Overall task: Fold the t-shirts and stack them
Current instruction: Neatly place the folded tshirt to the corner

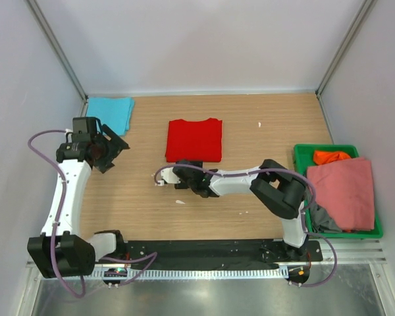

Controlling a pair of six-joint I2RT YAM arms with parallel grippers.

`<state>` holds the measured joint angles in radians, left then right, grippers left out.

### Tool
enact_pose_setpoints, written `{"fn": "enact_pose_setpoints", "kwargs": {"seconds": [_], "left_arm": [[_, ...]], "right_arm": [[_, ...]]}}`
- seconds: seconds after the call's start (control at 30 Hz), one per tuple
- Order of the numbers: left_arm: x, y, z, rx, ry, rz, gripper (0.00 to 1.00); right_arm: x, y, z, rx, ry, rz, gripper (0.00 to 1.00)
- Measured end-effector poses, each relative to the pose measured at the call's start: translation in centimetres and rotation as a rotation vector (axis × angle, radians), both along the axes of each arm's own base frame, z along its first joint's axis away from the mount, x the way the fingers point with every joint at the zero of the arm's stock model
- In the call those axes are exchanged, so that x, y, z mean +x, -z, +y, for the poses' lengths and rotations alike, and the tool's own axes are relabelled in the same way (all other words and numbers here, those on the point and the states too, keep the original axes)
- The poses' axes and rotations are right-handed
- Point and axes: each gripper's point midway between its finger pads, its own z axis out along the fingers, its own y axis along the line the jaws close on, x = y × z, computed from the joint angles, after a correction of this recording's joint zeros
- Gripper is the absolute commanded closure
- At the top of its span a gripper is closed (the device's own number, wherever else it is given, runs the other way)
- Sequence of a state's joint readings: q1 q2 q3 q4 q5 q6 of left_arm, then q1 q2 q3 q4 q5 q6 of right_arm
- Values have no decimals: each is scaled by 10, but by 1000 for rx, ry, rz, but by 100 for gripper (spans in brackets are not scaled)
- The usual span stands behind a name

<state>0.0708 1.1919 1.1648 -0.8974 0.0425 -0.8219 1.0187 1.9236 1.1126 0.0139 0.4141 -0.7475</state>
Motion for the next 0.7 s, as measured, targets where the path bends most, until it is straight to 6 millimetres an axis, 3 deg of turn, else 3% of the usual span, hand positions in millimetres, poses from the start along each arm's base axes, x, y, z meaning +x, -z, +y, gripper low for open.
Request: {"fn": "enact_pose_setpoints", "kwargs": {"seconds": [0.17, 0.37, 0.53, 0.7], "left_arm": [[-10, -8, -5, -25, 0, -33, 18], [-14, -10, -5, -33, -11, -35, 13], [-17, -5, -4, -44, -13, -8, 9], [-14, 6, -7, -72, 17, 36, 5]], "right_arm": [[17, 2, 23, -45, -64, -69, 40], [37, 5, 42, -73, -93, -143, 53], [50, 10, 52, -79, -95, -167, 73], [60, 15, 46, -87, -89, -155, 98]]}}
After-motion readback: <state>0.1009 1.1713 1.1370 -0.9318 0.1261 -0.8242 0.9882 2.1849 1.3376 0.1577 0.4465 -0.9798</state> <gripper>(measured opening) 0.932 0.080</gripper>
